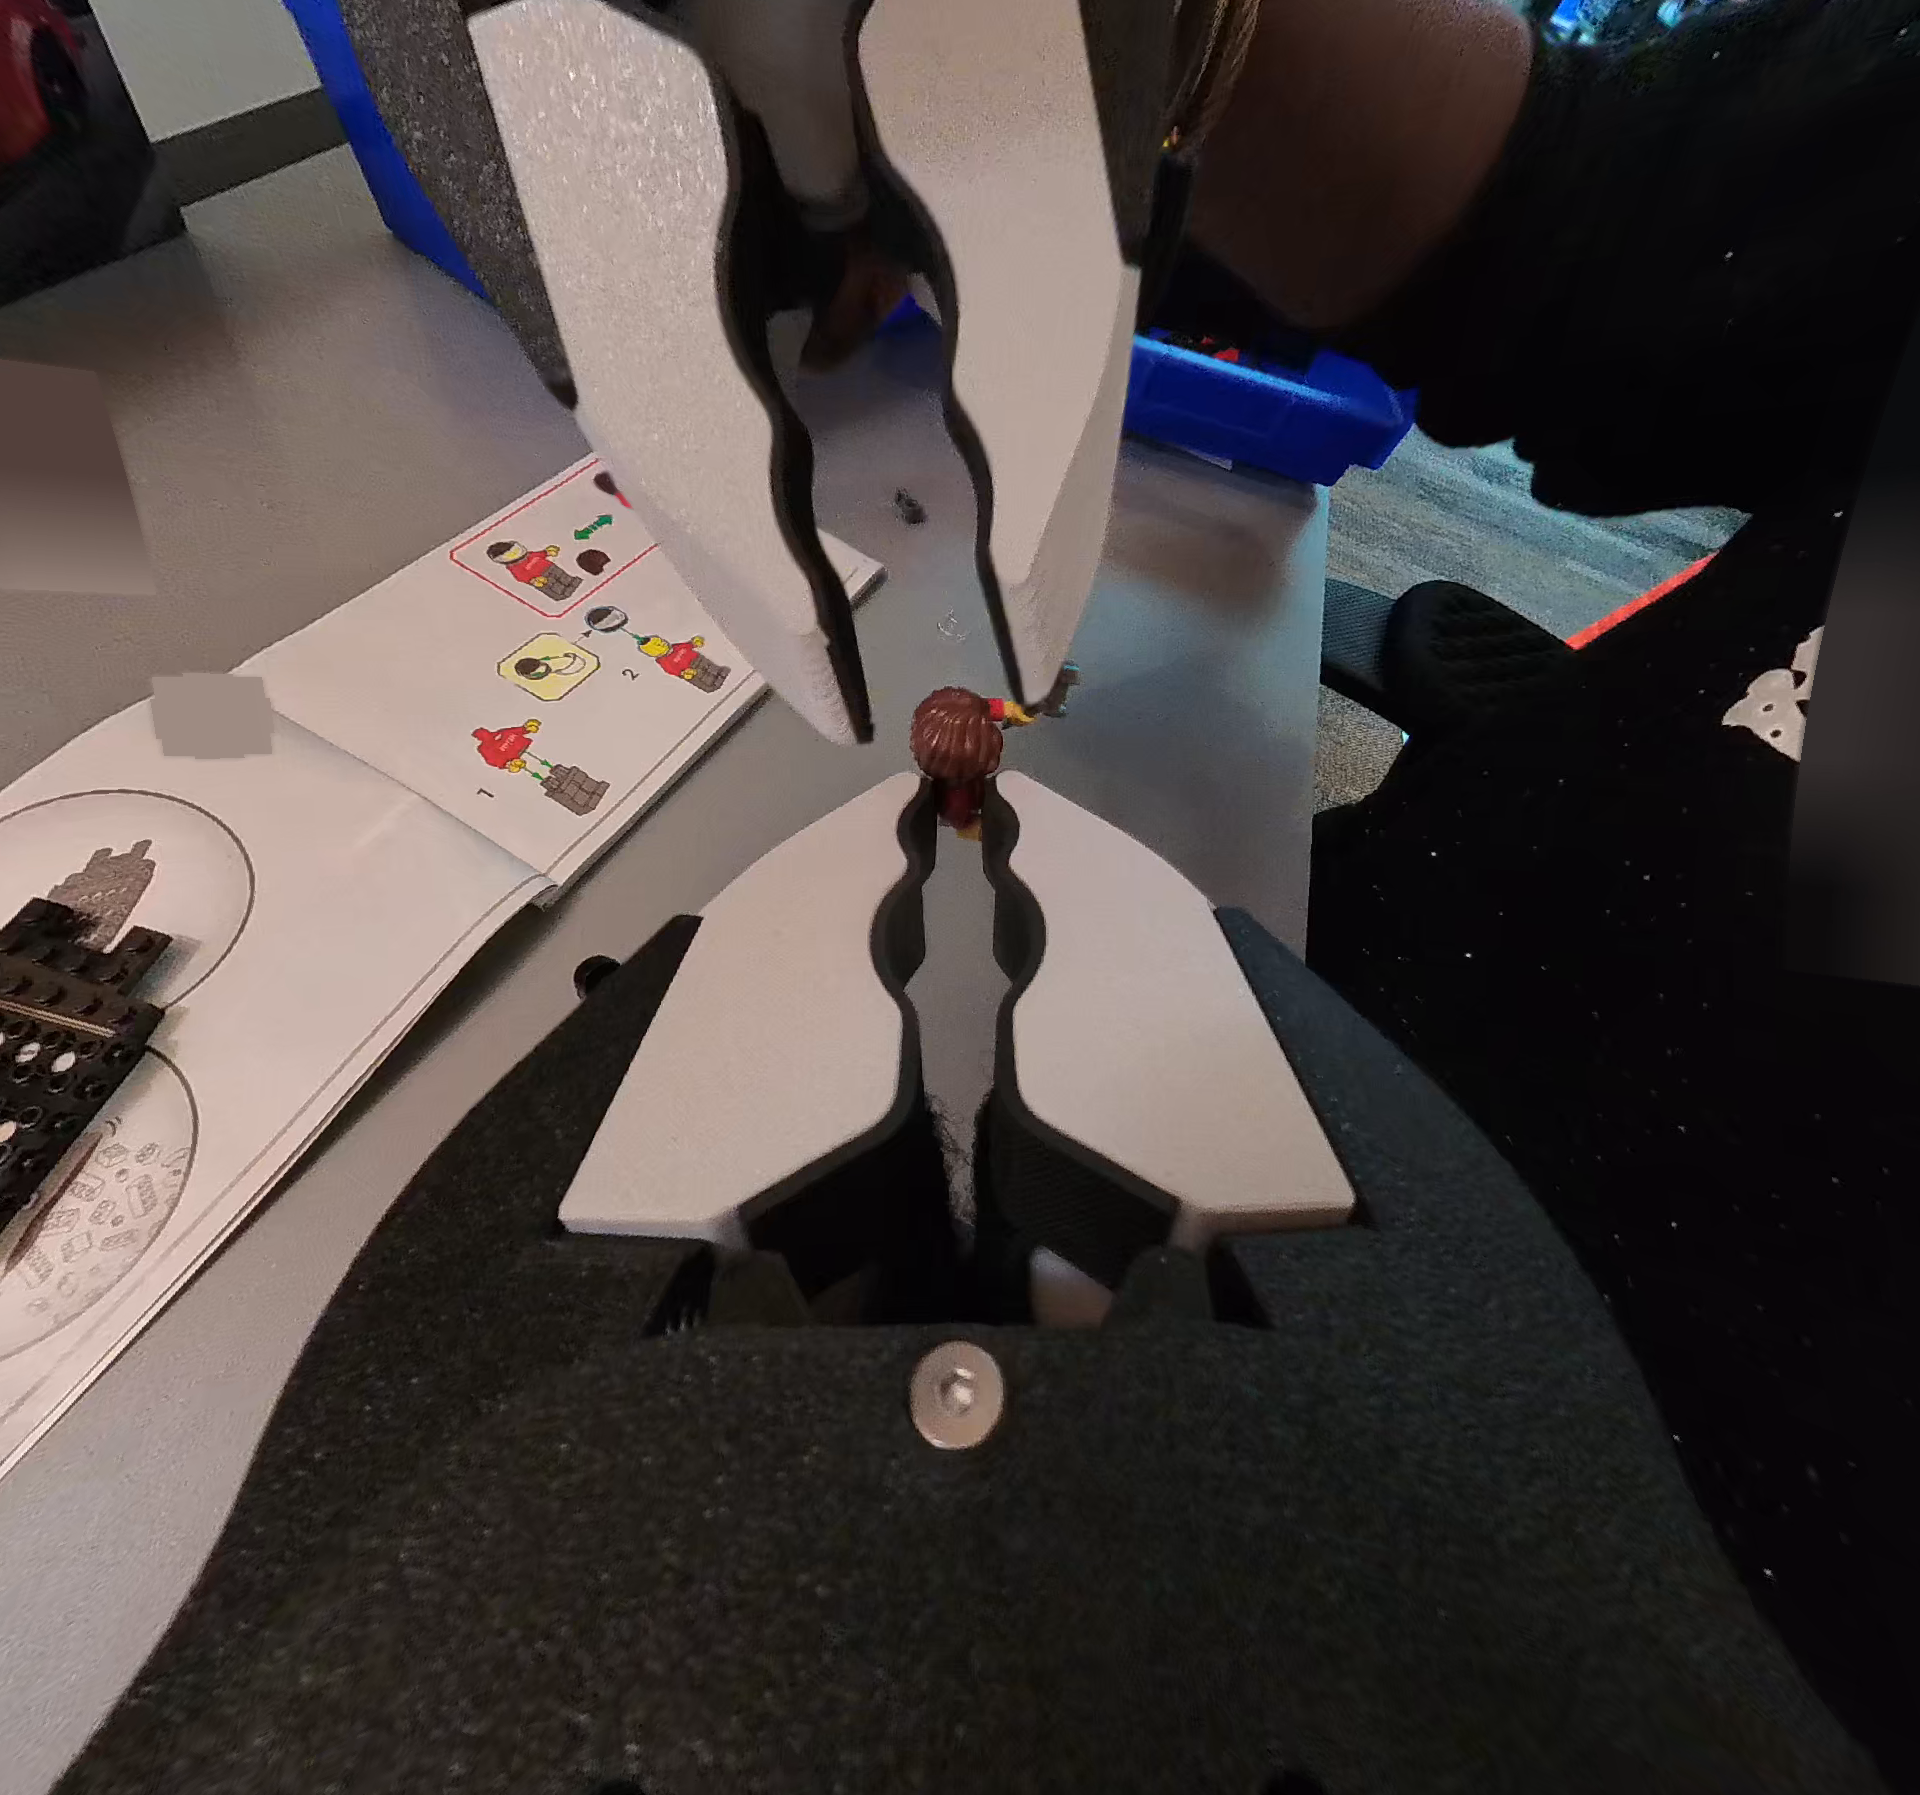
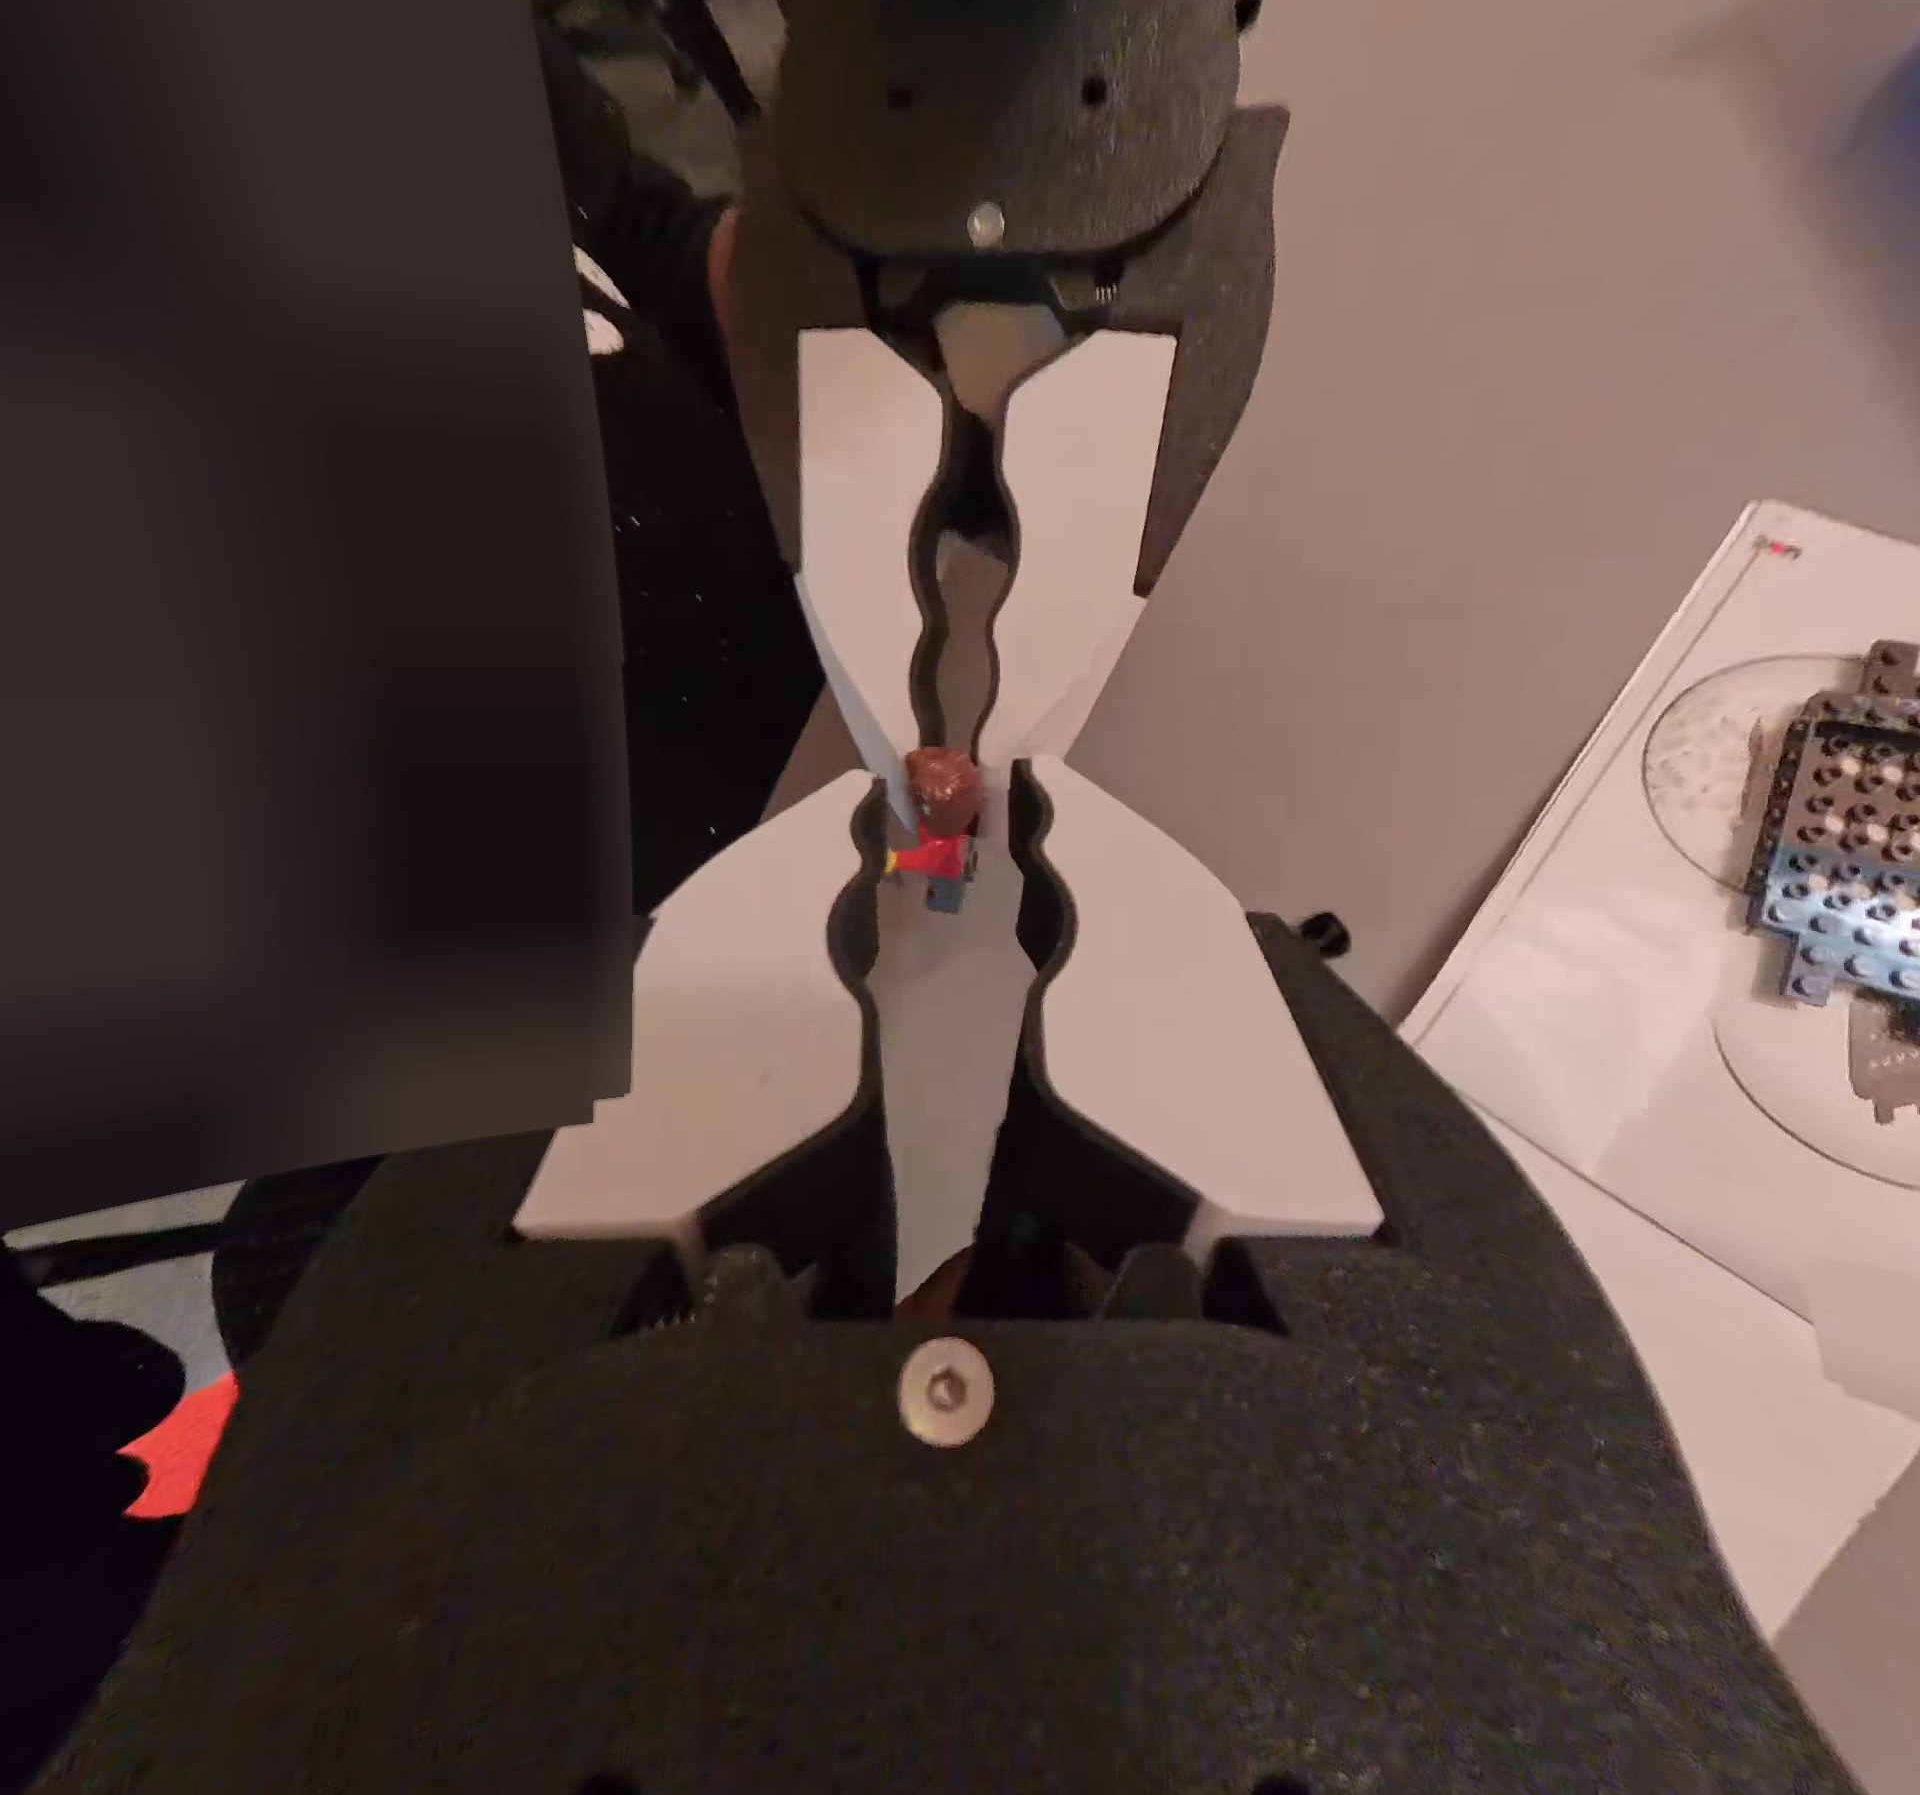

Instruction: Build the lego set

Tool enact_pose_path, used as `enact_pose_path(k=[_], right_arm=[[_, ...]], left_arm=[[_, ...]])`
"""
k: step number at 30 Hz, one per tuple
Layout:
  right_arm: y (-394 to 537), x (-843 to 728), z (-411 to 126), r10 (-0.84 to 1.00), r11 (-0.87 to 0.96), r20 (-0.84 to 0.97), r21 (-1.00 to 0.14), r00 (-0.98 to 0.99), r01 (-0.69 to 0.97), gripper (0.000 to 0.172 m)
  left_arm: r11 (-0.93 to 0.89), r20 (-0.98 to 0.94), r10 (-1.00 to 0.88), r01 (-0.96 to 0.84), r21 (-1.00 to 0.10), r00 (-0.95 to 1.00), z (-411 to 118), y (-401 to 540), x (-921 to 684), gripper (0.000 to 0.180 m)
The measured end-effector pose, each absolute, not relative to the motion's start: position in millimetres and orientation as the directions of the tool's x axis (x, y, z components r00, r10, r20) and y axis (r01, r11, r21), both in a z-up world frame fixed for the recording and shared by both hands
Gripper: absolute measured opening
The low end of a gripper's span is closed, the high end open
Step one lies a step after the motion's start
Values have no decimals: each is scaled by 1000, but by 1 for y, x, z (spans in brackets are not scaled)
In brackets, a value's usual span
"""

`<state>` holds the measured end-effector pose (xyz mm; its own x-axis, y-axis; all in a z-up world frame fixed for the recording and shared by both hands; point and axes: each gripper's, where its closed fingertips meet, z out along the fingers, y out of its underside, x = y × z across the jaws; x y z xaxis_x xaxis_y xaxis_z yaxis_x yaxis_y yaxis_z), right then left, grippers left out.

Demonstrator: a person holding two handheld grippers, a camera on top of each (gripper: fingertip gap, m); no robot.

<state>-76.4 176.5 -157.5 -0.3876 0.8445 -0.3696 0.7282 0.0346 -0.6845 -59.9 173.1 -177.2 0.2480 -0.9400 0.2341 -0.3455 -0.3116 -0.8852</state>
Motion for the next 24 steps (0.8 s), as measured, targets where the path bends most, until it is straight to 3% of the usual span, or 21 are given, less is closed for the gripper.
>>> enact_pose_path(k=[1, 7, 12, 18, 24], right_arm=[[177, -77, -161, 851, 53, -360, -666, -382, 744, 22], [179, -77, -171, 867, 98, -320, -642, -382, 761, 13], [229, -71, -158, 931, 63, -208, -716, -299, 695, 13], [391, -56, -158, 995, -87, -45, -840, 91, 535, 13], [481, -45, -205, 949, -291, -203, -860, 240, 420, 13]], left_arm=[[-314, 237, -939, -345, -885, 249, -178, 173, -60, 7], [-340, 249, -927, -347, -874, 280, -183, 180, -62, 8], [-352, 202, -853, -246, -903, 481, -176, 216, -86, 41], [-288, 196, -779, -62, -956, 596, -156, 242, -121, 38], [-202, 160, -757, 6, -979, 634, -146, 251, -140, 34]])
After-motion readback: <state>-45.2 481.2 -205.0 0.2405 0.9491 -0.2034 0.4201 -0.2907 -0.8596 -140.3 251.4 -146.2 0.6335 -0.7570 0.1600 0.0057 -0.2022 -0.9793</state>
